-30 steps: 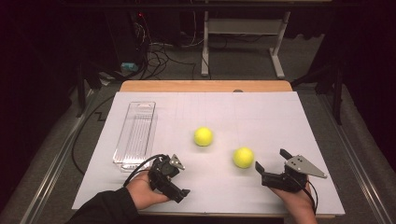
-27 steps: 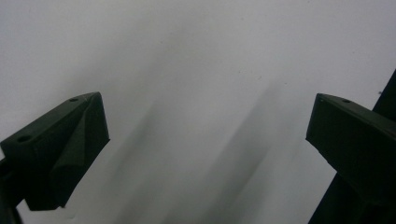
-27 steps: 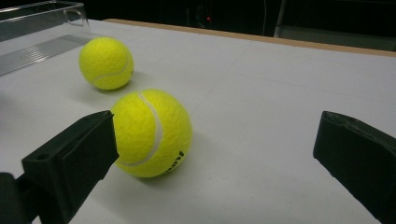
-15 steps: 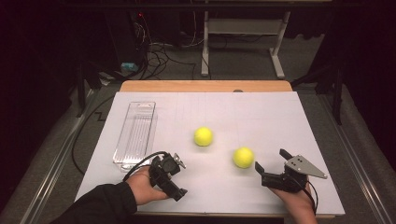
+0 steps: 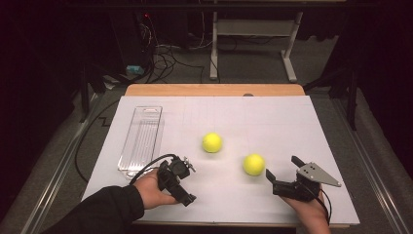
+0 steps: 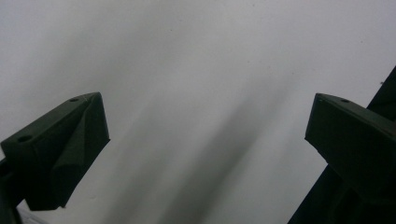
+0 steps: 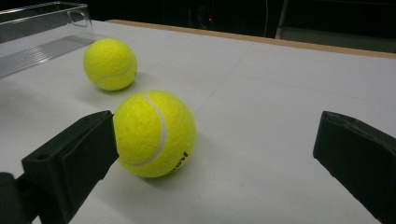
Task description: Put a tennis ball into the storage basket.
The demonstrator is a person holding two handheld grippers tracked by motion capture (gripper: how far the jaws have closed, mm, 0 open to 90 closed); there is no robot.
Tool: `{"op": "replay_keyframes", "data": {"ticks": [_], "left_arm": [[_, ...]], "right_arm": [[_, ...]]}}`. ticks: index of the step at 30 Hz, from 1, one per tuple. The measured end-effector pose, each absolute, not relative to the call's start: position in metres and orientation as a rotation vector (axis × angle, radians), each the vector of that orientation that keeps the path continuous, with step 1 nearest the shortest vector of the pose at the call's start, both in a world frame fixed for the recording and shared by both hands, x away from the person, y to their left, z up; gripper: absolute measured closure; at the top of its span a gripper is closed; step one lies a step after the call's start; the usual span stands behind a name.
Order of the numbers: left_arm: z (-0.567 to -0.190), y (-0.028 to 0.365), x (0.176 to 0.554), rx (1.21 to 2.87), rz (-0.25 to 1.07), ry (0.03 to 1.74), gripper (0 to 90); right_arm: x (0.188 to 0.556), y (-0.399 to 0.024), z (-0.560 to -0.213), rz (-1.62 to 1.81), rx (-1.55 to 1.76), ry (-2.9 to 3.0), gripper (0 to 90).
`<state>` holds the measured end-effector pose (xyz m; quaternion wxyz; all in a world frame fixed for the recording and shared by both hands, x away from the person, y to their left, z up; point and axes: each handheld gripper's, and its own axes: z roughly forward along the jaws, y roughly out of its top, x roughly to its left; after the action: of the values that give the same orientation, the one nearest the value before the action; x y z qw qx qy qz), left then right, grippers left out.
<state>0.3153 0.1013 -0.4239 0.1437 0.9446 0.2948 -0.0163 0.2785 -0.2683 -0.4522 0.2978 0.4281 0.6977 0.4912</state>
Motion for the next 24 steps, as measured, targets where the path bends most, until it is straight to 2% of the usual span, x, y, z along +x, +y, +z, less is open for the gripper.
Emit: {"op": "replay_keyframes", "data": {"ticks": [11, 24], "left_arm": [[-0.42, 0.096, 0.323, 2.747, -0.075, 0.875, 0.5], [-0.396, 0.093, 0.333, 2.728, -0.094, 0.88, 0.5]], "right_arm": [[0.278, -0.269, -0.452, 1.307, 1.141, 1.854, 0.0], [0.278, -0.269, -0.452, 1.305, 1.141, 1.856, 0.0]]}}
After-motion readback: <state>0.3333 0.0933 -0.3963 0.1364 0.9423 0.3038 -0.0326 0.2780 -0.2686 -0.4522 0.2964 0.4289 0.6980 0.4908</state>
